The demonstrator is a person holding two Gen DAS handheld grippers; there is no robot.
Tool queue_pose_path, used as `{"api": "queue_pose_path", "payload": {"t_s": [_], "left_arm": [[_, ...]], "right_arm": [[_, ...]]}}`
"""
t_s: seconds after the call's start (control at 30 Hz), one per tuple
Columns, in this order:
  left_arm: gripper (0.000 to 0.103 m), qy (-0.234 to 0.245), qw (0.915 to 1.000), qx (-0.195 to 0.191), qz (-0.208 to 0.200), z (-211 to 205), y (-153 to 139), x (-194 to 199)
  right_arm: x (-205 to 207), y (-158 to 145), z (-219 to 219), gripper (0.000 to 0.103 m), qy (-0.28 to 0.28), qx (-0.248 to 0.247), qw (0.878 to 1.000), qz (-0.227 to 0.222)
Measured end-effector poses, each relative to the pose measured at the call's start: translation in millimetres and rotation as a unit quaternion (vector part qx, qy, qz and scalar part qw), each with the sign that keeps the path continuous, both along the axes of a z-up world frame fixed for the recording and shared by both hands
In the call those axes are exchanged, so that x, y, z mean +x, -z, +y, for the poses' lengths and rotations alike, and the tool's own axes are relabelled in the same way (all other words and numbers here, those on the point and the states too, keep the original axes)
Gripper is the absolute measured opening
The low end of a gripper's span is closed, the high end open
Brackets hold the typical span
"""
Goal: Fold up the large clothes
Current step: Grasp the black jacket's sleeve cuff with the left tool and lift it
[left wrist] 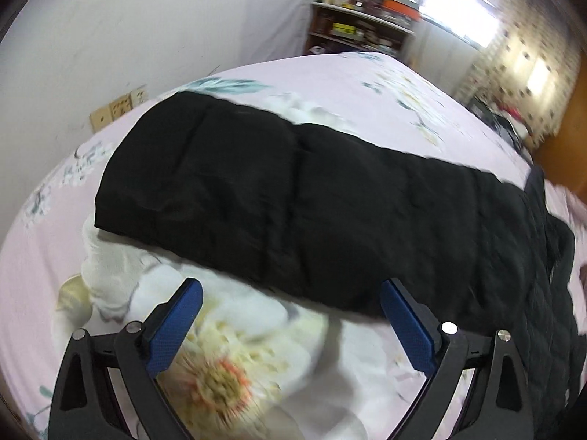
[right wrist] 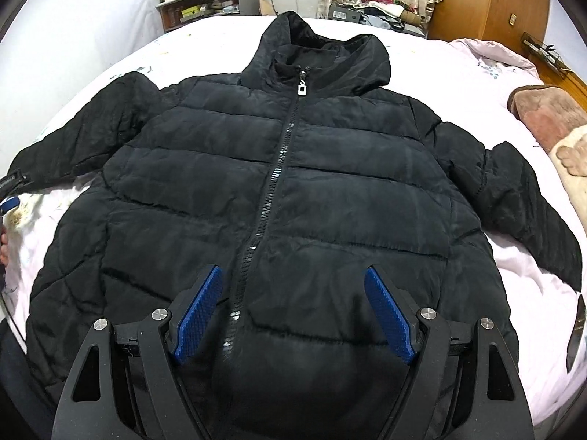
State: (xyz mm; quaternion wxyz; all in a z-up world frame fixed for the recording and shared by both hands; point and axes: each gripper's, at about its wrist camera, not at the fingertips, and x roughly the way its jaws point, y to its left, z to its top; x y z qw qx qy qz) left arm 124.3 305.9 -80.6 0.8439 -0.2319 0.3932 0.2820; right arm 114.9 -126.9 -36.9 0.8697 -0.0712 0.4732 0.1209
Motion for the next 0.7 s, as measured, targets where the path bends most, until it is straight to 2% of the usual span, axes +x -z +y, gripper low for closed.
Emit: {"api": "queue_pose_path", "payload": {"t_s": [0.17,0.27,0.33,0.4,0.57,0.7], "left_arm": [[0.094,-0.016,0.9997,0.008,-0.016,14.7,5.4,5.0],[0.068,-0.017,0.9992,0.033,-0.012,18.4,5.1,14.5],[0.03,-0.022,0.999,0.04,-0.005,20.8,0.5,16.6],[0.017,-0.013,0.9994,0.028,-0.014,20.1,-9.9,15.9],[0.013,0.039,0.9968,0.052,-0.046,-6.1,-62.8,14.6],[0.013,0.098,0.9882,0.046,-0.108,-40.7,-122.2,13.0]], "right_arm": [[11.0,6.6,-6.5,0.08,0.012,-0.008,1.0,0.004],[15.3,9.1,-11.1,0.08,0.019,-0.01,1.0,0.008],[16.3,10.1,-14.4,0.08,0.022,-0.01,1.0,0.01],[16.2,9.9,-17.1,0.08,0.025,-0.01,1.0,0.01],[11.8,8.0,-23.7,0.08,0.026,-0.01,1.0,0.007],[5.5,1.7,-30.7,0.08,0.025,-0.005,1.0,0.0]]}}
